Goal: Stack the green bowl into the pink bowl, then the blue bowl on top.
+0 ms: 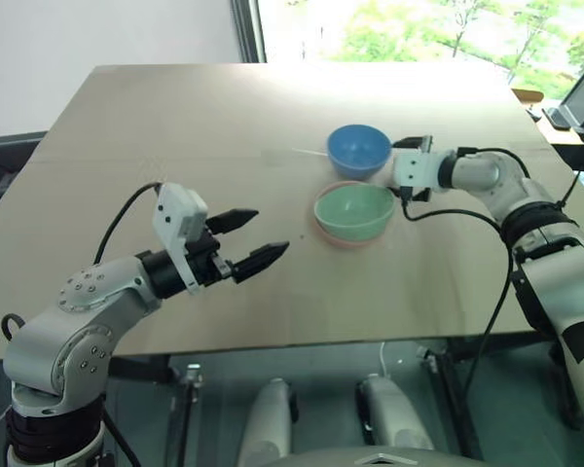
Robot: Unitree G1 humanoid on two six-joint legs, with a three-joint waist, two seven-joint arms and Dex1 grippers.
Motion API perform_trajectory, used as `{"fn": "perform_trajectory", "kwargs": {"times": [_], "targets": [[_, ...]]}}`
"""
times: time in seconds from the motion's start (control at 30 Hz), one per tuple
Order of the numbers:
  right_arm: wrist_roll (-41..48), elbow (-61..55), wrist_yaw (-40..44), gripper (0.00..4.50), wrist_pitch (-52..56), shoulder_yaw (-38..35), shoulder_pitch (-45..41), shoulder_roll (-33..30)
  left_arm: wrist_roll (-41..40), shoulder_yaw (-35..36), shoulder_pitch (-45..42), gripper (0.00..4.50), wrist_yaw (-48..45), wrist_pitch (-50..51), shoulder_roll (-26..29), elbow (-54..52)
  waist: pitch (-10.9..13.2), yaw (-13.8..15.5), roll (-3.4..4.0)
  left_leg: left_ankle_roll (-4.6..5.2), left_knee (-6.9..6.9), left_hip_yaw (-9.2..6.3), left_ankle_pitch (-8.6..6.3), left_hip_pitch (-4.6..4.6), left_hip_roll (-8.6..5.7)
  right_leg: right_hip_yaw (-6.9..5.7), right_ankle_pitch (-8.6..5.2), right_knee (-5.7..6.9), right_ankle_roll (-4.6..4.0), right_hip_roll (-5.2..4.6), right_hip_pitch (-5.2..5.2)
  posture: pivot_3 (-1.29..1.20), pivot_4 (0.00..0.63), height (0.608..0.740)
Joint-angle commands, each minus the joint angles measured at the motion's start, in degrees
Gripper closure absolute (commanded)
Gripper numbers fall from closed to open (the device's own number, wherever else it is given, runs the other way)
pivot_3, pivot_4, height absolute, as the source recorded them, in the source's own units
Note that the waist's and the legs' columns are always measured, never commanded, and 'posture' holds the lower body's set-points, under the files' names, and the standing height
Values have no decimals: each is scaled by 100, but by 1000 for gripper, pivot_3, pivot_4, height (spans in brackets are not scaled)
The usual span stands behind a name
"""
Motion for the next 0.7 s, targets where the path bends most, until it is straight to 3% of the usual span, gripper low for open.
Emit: {"fn": "perform_trajectory", "kwargs": {"times": [0.03, 0.4, 0.5, 0.7], "targets": [[-144, 81, -355, 0, -57, 26, -236, 44, 297, -76, 181, 71, -355, -775, 125, -146, 0, 19, 0, 0, 0, -1, 0, 0, 0, -1, 0, -2, 0, 0, 0, 0, 150, 740], [-461, 274, -762, 0, 154, 164, -291, 425, 250, -208, 288, 71, -249, -1203, 72, -163, 0, -6, 0, 0, -2, 1, 0, 0, -7, 1, 0, 0, 0, -6, -1, 0, 150, 740], [-622, 360, -1036, 722, 348, 239, -297, 521, 234, -210, 243, 0, -225, -1227, 107, -97, 0, 3, 0, 0, -2, 1, 0, -1, -7, 1, 0, 0, 0, -6, -1, 0, 150, 740], [-823, 421, -1335, 3021, 511, 311, -364, 581, 211, -158, 186, 0, -181, -1231, 177, -26, 1, 6, 1, 0, -2, 1, 0, -1, -7, 0, 0, -1, 0, -7, -1, 0, 150, 740]]}}
